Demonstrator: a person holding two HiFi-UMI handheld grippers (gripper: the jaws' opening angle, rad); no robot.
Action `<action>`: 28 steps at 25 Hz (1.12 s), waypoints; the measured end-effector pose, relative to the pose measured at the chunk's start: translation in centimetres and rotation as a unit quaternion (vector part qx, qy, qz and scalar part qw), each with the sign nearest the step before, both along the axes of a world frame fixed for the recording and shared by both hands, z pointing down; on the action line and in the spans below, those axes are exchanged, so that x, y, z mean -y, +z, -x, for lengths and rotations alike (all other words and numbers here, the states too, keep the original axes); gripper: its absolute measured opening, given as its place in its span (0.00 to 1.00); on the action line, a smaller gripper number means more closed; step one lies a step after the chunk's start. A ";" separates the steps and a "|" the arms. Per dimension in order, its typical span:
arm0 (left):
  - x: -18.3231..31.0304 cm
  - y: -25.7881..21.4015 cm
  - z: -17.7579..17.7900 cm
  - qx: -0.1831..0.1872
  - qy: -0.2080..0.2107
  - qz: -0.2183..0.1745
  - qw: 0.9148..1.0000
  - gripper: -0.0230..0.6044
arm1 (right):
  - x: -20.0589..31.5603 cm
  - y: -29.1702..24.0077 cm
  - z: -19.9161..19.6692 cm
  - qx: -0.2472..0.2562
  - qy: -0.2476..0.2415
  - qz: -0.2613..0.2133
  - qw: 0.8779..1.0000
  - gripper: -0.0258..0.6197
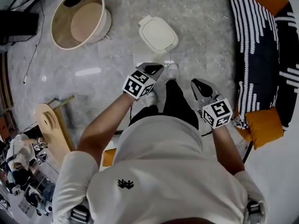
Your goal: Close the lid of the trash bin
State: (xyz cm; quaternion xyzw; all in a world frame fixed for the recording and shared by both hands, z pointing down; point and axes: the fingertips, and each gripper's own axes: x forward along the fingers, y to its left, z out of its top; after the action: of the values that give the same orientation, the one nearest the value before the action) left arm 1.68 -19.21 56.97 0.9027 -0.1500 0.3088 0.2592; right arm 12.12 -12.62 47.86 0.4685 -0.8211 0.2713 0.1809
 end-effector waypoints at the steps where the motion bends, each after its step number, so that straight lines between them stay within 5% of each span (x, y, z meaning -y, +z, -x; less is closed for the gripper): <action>1: -0.8 -1.6 0.4 -0.013 0.003 -0.009 1.000 0.13 | -0.5 -0.6 0.7 -0.004 -0.010 -0.005 1.000 0.08; 6: -5.0 -8.5 3.4 -0.059 0.003 -0.038 0.998 0.13 | -3.2 -3.3 4.3 -0.013 -0.038 -0.030 0.999 0.06; 14: -9.6 -14.9 8.5 -0.073 -0.024 -0.074 0.994 0.13 | -7.1 -6.3 8.9 -0.027 -0.084 -0.054 0.995 0.06; 28: -15.0 -19.4 14.5 -0.111 -0.055 -0.119 0.985 0.13 | -11.9 -10.4 12.1 -0.033 -0.084 -0.096 0.991 0.05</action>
State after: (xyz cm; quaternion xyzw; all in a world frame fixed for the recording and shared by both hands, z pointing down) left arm -12.86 -4.20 37.55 0.9462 -0.2058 0.1714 0.1815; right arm -0.01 -0.72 37.46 0.4222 -0.8732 0.1589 0.1843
